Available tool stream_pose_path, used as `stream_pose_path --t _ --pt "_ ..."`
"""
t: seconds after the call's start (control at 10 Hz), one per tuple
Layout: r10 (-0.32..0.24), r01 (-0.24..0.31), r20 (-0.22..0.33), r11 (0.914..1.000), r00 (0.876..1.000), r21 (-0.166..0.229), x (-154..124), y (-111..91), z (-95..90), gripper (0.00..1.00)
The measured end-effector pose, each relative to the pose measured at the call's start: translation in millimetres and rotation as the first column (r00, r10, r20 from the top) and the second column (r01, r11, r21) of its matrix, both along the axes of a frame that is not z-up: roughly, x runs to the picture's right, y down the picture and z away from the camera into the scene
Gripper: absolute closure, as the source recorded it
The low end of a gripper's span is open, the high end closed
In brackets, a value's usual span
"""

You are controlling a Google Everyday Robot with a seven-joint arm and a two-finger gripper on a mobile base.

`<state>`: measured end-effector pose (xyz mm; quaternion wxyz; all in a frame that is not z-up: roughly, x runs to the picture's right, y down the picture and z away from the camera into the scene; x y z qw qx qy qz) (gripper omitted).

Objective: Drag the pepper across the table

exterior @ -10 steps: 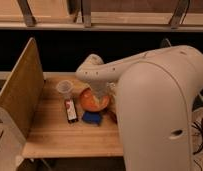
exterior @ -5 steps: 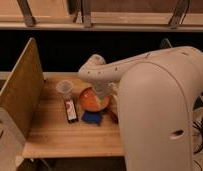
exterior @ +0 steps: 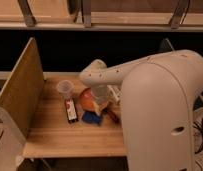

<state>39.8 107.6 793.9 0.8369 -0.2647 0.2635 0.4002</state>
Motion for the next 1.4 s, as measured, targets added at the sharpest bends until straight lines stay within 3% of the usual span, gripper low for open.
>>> stream_pose_path --t 0.3,0.5,0.8,1.4 --pt "0.027 -0.028 -0.112 0.9995 0.993 -0.011 50.6 14.7 16.7 0.34" --pt "0.053 -0.056 -0.144 0.9983 0.988 -0.019 65.7 31.0 36.6 0.34" --pt "0.139 -0.136 -0.088 0.9902 0.986 0.032 64.8 38.5 67.6 0.34" --pt "0.147 -0.146 -0.050 0.9889 0.988 0.024 51.5 44.4 73.1 0.34"
